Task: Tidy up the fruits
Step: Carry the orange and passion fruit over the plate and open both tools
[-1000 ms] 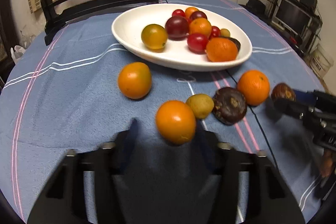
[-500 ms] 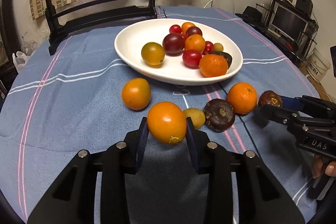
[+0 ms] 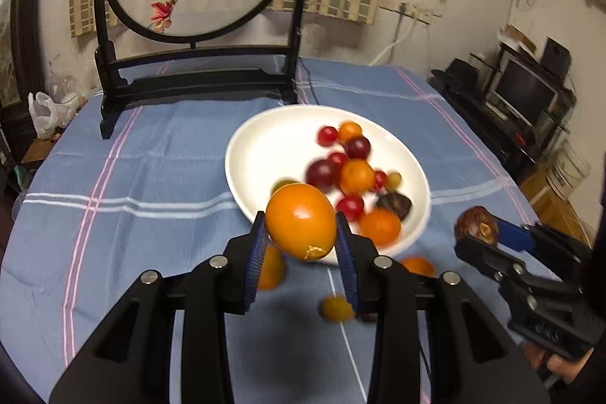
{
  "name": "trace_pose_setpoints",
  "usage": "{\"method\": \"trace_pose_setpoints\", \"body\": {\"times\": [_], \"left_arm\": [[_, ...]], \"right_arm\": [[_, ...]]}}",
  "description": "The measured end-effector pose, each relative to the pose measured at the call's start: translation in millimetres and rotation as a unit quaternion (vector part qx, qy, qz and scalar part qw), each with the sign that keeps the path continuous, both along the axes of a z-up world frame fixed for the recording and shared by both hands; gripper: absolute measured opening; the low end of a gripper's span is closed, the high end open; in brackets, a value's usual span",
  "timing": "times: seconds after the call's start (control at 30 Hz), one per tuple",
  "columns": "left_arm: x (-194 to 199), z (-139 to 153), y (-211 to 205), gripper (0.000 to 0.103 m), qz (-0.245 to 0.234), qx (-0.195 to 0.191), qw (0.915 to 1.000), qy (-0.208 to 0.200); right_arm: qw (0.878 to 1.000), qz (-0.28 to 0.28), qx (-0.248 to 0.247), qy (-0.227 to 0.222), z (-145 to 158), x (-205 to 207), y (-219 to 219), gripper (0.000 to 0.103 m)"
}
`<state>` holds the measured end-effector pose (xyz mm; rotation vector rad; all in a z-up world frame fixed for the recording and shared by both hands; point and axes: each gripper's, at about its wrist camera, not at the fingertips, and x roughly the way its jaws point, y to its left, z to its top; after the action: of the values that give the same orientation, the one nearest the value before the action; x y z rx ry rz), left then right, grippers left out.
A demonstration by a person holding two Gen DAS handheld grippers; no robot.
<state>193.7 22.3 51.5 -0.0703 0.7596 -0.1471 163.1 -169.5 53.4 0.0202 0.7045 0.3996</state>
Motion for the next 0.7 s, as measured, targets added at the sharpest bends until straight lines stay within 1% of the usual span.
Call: {"method": "trace_pose_setpoints", "body": {"times": [0.1, 0.13, 0.27, 0.33, 0.43, 0.53, 0.57, 0.6, 0.63, 0.7], "left_arm": [[23, -4, -3, 0.034, 0.023, 0.034, 0.9991, -0.003], [29, -7, -2, 0.034, 0.029, 0.039, 0.9988, 0.001], [53, -24, 3, 0.034, 0.045, 0.033, 0.998, 0.029], [62, -34, 4, 0.034, 0.048, 0.037, 0.9973, 0.041], [71, -42, 4, 0.034, 0.047, 0.041, 0.9968, 0.049], [76, -47, 4, 0.035, 0.049, 0.036, 0.9968, 0.052], [77, -48, 5, 0.037, 0.053, 0.033, 0.9966, 0.053], [78, -49, 5, 0.047, 0.055, 0.033, 0.9965, 0.054], [76, -48, 4, 0.055, 0.059, 0.036, 0.9962, 0.052], [66, -45, 1, 0.061, 0.062, 0.043, 0.9964, 0.038]], "right_arm": [[1.0, 0.006, 0.017, 0.012, 0, 18, 7, 0.043], [1.0, 0.006, 0.019, 0.015, -2, 23, 10, 0.043], [0.999, 0.017, 0.016, 0.031, -14, 40, 27, 0.043], [0.999, 0.024, 0.016, 0.044, -22, 48, 34, 0.043], [0.998, 0.028, 0.01, 0.053, -32, 55, 44, 0.043], [0.998, 0.025, 0.025, 0.05, -38, 57, 46, 0.044], [0.998, 0.023, 0.029, 0.053, -39, 58, 46, 0.044], [0.997, 0.024, 0.036, 0.059, -40, 59, 44, 0.047], [0.997, 0.024, 0.04, 0.064, -40, 58, 42, 0.049], [0.997, 0.025, 0.041, 0.061, -36, 53, 37, 0.052]]}}
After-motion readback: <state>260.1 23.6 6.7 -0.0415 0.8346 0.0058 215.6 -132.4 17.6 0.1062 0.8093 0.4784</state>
